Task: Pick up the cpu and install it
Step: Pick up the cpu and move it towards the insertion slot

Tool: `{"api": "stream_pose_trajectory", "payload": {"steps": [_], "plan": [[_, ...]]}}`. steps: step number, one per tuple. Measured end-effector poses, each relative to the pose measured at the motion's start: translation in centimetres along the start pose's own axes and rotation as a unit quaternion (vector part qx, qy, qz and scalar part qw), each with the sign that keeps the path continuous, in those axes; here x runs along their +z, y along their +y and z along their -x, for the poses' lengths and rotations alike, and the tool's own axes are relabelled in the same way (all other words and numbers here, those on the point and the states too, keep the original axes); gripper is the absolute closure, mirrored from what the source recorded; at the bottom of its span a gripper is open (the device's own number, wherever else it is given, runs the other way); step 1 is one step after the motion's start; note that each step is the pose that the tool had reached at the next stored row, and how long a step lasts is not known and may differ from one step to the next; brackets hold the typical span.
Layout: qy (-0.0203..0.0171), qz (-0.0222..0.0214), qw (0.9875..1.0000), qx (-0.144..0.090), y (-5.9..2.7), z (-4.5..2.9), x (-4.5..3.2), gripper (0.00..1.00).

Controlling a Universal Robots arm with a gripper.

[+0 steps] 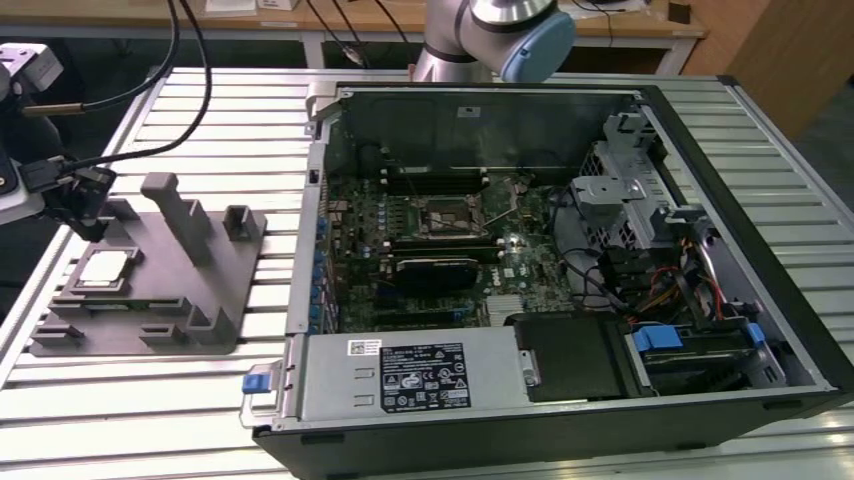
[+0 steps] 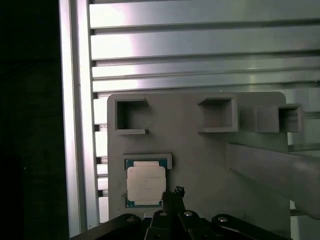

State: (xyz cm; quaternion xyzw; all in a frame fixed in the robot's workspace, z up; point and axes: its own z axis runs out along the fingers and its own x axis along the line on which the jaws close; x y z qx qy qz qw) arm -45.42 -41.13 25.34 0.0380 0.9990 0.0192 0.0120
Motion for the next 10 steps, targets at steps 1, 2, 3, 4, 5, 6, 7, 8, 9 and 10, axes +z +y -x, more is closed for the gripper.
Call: {"api": "stream_pose_trajectory", "payload": {"steps": [1, 2, 3, 4, 5, 6, 7, 8, 9, 10], "plan": [[0.0, 0.0, 1.0, 0.0, -0.02, -0.05, 0.13, 0.89], [0.0001, -0.0001, 1.0, 0.0, -0.03, -0.09, 0.25, 0.89], [0.0001, -0.0001, 1.0, 0.0, -0.04, -0.14, 0.36, 0.89], [0.0001, -0.0002, 1.0, 0.0, -0.05, -0.19, 0.47, 0.89], [0.0, -0.0002, 1.0, 0.0, -0.06, -0.23, 0.59, 0.89], [0.0, -0.0002, 1.0, 0.0, -0.08, -0.26, 0.71, 0.89], [0.0, -0.0002, 1.0, 0.0, -0.09, -0.31, 0.86, 0.89], [0.0, -0.0002, 1.0, 0.0, -0.1, -0.36, 0.99, 0.89], [0.0001, -0.0003, 1.0, 0.0, -0.11, -0.42, 1.11, 0.89], [0.0001, -0.0003, 1.0, 0.0, -0.12, -0.49, 1.22, 0.89]]}}
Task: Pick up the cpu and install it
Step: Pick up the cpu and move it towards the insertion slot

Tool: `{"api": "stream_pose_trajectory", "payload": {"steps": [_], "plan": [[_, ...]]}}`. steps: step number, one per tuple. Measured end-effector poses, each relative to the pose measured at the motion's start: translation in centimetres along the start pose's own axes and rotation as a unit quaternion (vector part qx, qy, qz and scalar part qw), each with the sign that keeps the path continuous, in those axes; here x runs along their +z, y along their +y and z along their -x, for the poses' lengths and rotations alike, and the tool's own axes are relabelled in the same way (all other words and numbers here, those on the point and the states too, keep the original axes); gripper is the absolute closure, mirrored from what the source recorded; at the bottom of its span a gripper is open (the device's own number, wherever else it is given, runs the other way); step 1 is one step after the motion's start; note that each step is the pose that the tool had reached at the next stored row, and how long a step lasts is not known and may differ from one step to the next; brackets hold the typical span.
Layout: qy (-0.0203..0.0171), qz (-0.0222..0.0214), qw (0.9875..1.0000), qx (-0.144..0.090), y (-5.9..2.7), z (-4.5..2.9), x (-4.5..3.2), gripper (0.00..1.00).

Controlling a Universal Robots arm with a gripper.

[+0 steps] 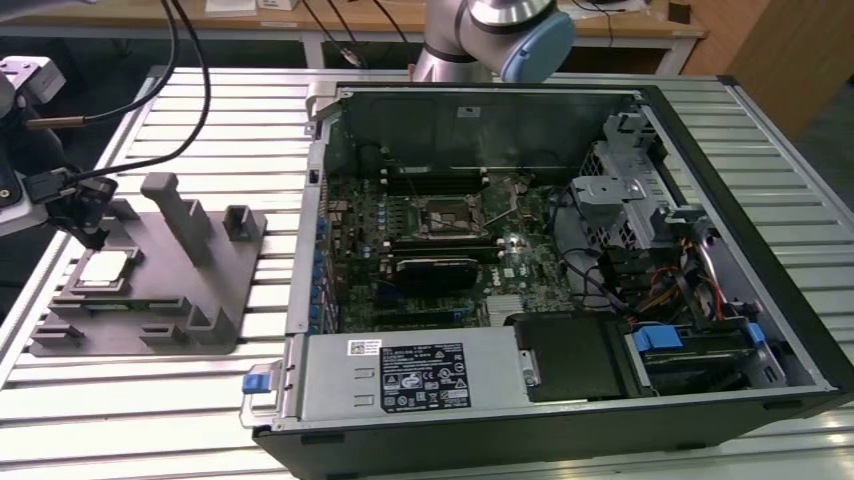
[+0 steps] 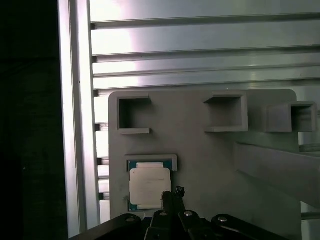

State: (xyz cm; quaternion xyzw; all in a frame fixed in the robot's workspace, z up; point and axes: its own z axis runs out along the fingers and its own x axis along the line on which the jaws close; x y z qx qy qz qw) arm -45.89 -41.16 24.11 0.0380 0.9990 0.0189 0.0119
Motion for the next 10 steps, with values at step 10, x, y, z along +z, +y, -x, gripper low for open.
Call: {"api": "stream_pose_trajectory", "payload": {"steps": [10], "plan": [[-0.0001, 0.0, 1.0, 0.0, -0.12, -0.92, 1.05, 0.89]]}}
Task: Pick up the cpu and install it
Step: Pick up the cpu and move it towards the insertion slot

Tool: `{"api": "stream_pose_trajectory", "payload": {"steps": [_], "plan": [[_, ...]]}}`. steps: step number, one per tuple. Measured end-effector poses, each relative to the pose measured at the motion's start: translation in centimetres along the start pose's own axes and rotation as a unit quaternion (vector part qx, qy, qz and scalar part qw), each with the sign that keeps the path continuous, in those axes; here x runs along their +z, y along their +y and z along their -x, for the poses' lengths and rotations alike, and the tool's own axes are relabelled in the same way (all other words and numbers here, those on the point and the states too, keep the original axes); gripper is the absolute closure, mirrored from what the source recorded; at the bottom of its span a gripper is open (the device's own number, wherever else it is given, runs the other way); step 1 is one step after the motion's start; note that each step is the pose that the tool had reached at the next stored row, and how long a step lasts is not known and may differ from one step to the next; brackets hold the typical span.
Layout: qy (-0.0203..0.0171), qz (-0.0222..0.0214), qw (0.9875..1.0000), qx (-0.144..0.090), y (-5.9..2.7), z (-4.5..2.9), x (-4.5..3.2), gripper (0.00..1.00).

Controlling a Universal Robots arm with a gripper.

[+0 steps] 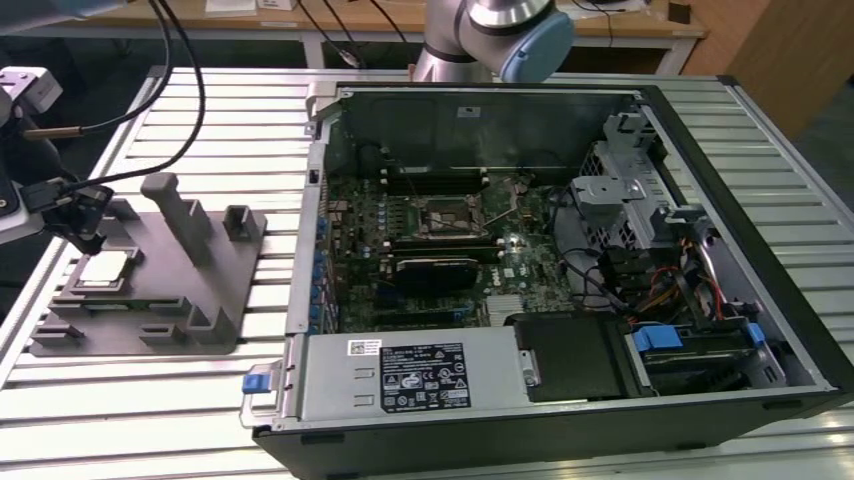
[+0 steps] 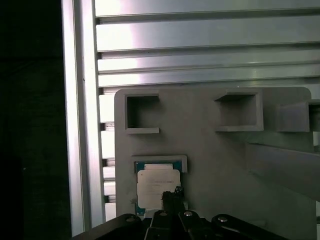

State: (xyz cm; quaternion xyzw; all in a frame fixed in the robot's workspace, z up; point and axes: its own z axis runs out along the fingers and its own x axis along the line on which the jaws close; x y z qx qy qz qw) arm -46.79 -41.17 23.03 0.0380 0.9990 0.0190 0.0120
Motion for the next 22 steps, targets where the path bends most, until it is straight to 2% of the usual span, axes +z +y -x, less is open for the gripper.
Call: {"api": "stream_pose_trajectory", "payload": {"steps": [16, 22], "plan": [[0.0005, -0.0011, 1.0, 0.0, -0.08, -0.27, 1.51, 0.89], [0.0005, -0.0011, 1.0, 0.0, -0.17, -0.69, 1.86, 0.89]]}}
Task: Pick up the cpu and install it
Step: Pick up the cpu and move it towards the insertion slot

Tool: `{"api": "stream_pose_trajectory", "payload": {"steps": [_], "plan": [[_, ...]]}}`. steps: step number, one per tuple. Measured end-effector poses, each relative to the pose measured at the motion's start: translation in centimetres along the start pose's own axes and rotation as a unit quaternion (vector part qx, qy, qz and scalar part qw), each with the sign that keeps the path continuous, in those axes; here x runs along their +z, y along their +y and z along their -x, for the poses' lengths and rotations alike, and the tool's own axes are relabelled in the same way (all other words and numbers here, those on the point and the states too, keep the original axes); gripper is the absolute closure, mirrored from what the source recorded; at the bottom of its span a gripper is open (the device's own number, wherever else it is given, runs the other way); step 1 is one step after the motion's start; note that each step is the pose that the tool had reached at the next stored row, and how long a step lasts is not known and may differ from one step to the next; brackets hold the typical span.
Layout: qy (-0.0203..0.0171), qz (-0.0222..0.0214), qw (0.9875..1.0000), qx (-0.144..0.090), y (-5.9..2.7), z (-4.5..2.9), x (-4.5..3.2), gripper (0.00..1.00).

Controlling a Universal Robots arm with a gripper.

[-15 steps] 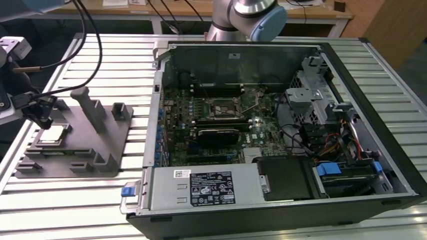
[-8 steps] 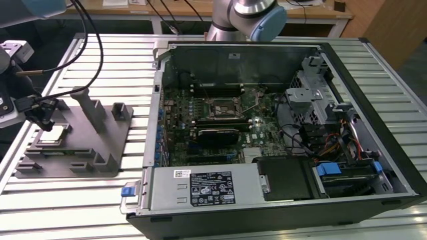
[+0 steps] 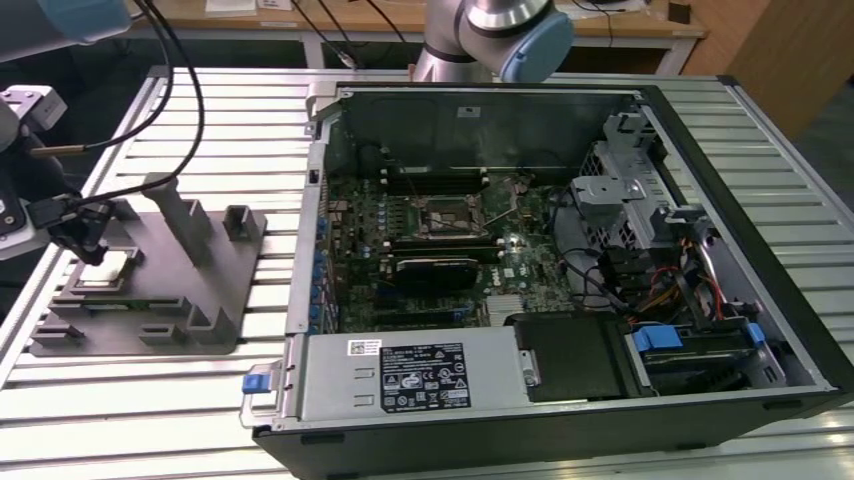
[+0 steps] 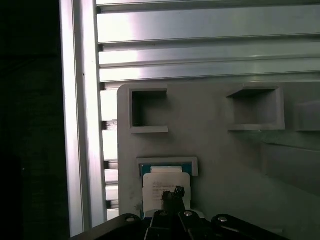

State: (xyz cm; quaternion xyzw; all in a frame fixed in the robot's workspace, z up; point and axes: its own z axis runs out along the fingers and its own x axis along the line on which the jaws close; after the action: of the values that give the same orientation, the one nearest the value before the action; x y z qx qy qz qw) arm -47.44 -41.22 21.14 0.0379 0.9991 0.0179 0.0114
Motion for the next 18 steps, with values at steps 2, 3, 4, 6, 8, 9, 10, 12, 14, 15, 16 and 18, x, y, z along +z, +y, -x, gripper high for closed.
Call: {"api": "stream_pose_trajectory", "payload": {"steps": [2, 3, 4, 6, 8, 9, 10, 12, 14, 15, 16, 18], "plan": [[0.0, 0.0, 1.0, 0.0, -0.06, -0.09, 0.11, 0.89], [-0.0001, 0.0001, 1.0, 0.0, -0.08, -0.1, 0.2, 0.89], [-0.0001, 0.0001, 1.0, 0.0, -0.1, -0.11, 0.3, 0.89], [0.0, 0.0, 1.0, 0.0, -0.12, -0.12, 0.52, 0.89], [0.0, 0.0, 1.0, 0.0, -0.14, -0.13, 0.73, 0.89], [0.0, -0.0001, 1.0, 0.0, -0.14, -0.13, 0.81, 0.89], [-0.0001, -0.0004, 1.0, 0.0, -0.15, -0.13, 0.87, 0.89], [0.0, -0.0009, 1.0, 0.0, -0.15, -0.15, 1.0, 0.89], [0.0, -0.001, 1.0, 0.0, -0.16, -0.27, 1.13, 0.89], [-0.0001, -0.001, 1.0, 0.0, -0.17, -0.31, 1.19, 0.89], [-0.0002, -0.0011, 1.0, 0.0, -0.17, -0.33, 1.25, 0.89], [-0.0002, -0.0012, 1.0, 0.0, -0.18, -0.35, 1.41, 0.89]]}}
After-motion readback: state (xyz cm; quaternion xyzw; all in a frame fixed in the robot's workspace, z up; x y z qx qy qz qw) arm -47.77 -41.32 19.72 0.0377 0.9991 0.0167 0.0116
